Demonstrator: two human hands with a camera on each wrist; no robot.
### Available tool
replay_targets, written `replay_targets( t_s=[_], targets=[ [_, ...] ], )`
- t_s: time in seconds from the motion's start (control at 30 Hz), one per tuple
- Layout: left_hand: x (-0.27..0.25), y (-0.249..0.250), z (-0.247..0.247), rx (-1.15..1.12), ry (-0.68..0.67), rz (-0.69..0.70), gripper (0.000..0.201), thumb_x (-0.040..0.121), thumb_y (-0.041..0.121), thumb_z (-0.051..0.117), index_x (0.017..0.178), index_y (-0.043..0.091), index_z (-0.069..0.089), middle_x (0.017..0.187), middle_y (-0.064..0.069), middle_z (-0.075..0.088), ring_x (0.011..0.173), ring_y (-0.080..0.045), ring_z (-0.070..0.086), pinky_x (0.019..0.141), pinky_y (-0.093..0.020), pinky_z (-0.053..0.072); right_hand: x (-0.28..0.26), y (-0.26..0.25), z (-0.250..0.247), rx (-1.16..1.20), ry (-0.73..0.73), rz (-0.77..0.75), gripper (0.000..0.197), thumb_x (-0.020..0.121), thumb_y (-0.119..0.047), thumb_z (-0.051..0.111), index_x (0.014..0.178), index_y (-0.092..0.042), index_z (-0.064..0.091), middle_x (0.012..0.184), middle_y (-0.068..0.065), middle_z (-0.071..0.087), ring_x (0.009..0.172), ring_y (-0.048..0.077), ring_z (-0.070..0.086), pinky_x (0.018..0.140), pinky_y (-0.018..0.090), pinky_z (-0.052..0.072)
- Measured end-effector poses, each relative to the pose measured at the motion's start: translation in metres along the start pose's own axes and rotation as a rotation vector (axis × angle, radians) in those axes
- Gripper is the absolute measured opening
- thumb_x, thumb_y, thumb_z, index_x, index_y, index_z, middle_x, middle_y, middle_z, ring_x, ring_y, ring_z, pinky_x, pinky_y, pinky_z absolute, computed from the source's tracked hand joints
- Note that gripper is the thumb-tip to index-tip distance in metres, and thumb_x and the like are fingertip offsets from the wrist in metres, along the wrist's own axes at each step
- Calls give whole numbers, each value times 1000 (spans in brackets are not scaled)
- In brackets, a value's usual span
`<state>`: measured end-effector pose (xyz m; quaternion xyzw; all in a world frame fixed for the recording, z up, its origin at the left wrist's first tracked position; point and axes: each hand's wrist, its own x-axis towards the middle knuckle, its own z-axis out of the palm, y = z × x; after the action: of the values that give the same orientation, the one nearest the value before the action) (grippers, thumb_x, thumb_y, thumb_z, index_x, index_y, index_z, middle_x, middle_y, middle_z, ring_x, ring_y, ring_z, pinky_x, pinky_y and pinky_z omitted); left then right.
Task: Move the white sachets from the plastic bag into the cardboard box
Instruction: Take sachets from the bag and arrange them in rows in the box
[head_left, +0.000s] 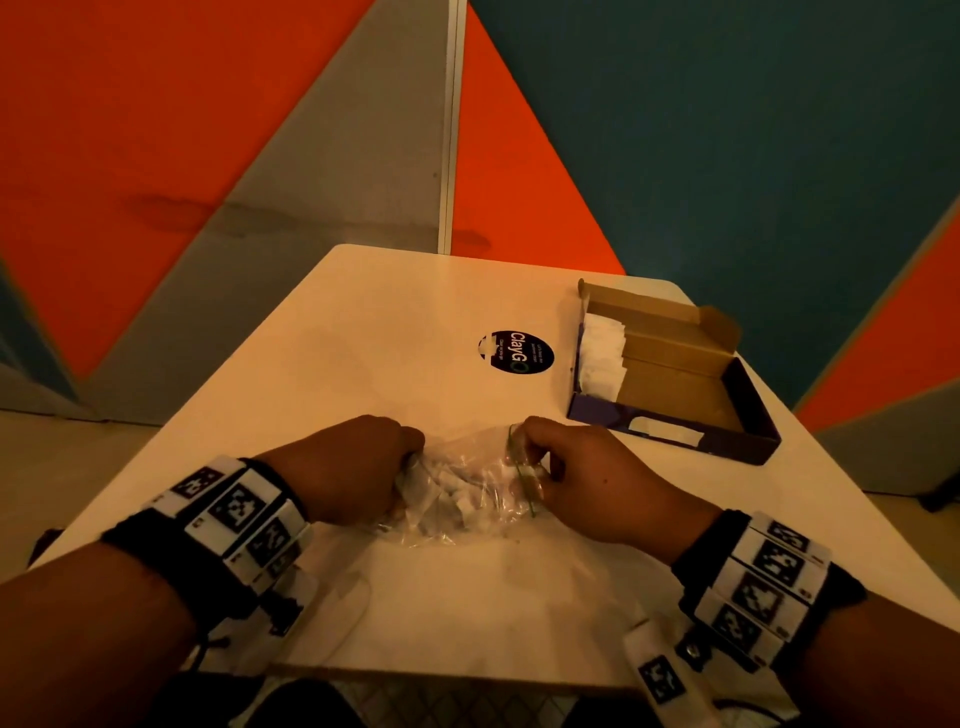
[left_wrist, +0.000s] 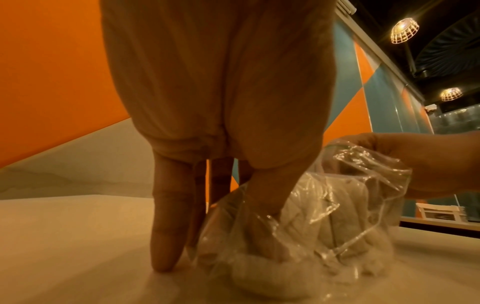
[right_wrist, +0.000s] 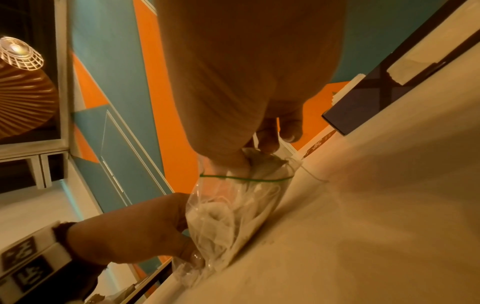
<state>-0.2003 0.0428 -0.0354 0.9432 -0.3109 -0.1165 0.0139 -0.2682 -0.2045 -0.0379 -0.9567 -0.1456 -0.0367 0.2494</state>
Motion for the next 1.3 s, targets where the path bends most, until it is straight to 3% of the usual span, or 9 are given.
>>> replay_targets(
  t_s=[0.2,0.37,0.5,0.57,0.73,0.9,0.97,1.1,1.3],
  targets=[
    [0,1,0,10,7,-1,34,80,33,71,108,20,57,106,-1,60,95,-21,57,75,-32,43,4,-5,5,-3,-63,-36,35,86,-3,58,96,-30,77,103,-10,71,91,7,63,83,21,53],
    [2,2,1,13,10,2,33,82,32,70,109,20,57,103,1,57,89,-18,52,72,-29,39,9,-8,11,32,-96,78,22,80,-21,58,90,-27,76,99,-9,68,89,12,64,82,36,57],
    [2,2,1,1,19,9,31,82,30,70,108,20,57,99,3,55,87,-16,51,71,-28,38,10,-11,17,-81,-151,-8,20,89,-32,67,106,-26,74,109,-9,67,97,6,59,83,15,44],
    [1,2,1,0,21,7,30,81,29,70,107,21,58,101,1,59,89,-18,55,71,-29,42,11,-9,22,-85,-147,-9,22,88,-31,68,109,-26,73,110,-7,67,98,7,60,88,20,47],
    [2,1,1,7,13,-1,33,81,28,69,111,22,57,106,0,61,93,-19,57,77,-32,48,10,-9,17,50,-59,117,17,83,-18,69,99,-23,75,104,-6,68,96,14,63,88,30,54],
    [2,3,0,21,9,-10,33,81,30,69,111,23,58,108,0,62,96,-20,58,82,-35,50,4,-7,12,23,-15,91,16,78,-10,65,67,-22,67,87,0,68,81,19,63,76,41,56],
    [2,3,0,20,3,-12,33,81,29,68,111,23,57,108,0,61,95,-19,57,80,-33,49,3,-7,11,33,-34,68,25,79,-11,67,62,-28,60,86,-1,66,80,18,62,75,38,55],
    [1,4,-2,1,-17,-24,33,82,30,69,113,23,57,109,1,60,96,-18,56,81,-31,48,2,-10,15,-11,-76,38,10,86,-24,70,92,-17,74,93,-3,65,84,13,61,76,23,49],
    [-1,3,-1,-7,-5,-25,32,82,28,68,112,22,59,108,2,61,95,-17,57,82,-31,49,-2,-6,2,46,67,45,28,81,-15,70,67,-37,60,77,-16,54,73,3,54,69,21,44]
  ],
)
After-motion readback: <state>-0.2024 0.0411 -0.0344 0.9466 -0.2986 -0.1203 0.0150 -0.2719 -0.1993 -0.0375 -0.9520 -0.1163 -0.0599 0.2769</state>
